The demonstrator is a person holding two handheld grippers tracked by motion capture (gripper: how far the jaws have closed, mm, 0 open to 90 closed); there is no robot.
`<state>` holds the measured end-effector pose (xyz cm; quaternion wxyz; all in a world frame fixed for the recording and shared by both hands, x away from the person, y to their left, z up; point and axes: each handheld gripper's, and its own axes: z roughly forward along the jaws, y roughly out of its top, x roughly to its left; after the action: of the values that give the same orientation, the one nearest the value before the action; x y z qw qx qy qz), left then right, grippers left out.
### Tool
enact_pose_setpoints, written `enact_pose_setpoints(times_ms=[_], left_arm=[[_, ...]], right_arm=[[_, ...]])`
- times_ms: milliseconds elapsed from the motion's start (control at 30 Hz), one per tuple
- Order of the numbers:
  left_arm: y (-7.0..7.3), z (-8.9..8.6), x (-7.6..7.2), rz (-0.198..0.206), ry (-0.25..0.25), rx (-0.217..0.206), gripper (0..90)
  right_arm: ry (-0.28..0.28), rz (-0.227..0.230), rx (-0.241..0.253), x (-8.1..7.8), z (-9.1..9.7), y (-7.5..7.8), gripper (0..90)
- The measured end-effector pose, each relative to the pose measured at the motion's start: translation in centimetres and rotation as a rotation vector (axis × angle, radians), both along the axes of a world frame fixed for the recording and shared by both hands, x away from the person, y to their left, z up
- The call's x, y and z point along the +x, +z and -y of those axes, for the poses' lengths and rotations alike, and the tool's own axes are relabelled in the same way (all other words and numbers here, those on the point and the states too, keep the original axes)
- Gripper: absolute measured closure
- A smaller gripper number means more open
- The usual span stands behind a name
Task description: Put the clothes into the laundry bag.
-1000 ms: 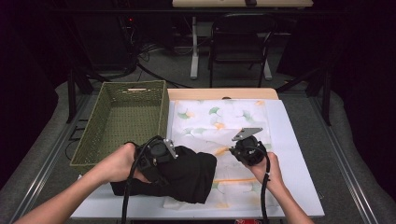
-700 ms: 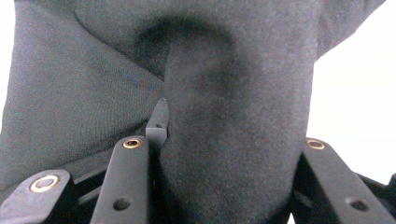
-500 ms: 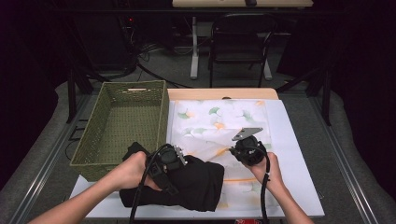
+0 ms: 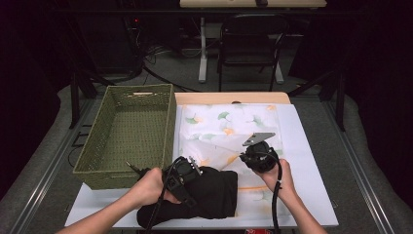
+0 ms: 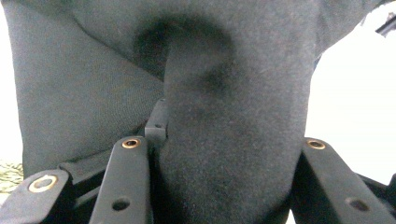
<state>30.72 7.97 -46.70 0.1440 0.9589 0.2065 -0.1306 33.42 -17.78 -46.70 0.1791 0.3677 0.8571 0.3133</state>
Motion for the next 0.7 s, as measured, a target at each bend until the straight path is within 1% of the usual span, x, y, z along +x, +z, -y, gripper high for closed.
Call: enact_pose_setpoints(times_ms=[33,100,200,267,433,500,533,600,700], left_arm=[[-0.2,0.0,-0.1,0.001,0.006,-0.005,56.7],[-0.2,0.0,-0.2,0.000,0.001,-0.016,56.8],[0.3,0.4,-0.6,0.018,-0.018,-0.023,56.7],[0.7,0.7,-0.7,0.023,-0.022,-0.031,56.7],[1.1,1.9,-0.8,0.043,-0.044,-0.044,56.7],[1.1,2.5,-1.0,0.041,-0.055,-0.050,56.7],[1.2,2.8,-1.0,0.041,-0.069,-0.044,56.7],[1.3,3.5,-1.0,0.050,-0.084,-0.045,56.6],[1.2,4.3,-0.9,0.057,-0.084,-0.060,56.5]], right_arm=[[0.002,-0.001,0.000,0.0,0.0,0.0,89.2],[-0.001,-0.002,0.001,-0.1,-0.1,0.0,89.2],[-0.001,0.000,0.000,0.0,-0.1,0.0,89.1],[-0.004,-0.001,0.002,0.0,-0.1,0.0,89.1],[-0.007,0.003,0.006,-0.1,-0.1,0.1,89.1],[-0.008,0.004,0.009,0.0,0.0,0.1,89.1],[-0.010,0.005,0.009,0.0,0.0,0.1,89.1],[-0.012,0.004,0.011,0.0,0.0,0.1,89.1],[-0.013,0.004,0.014,0.0,0.0,0.1,89.1]])
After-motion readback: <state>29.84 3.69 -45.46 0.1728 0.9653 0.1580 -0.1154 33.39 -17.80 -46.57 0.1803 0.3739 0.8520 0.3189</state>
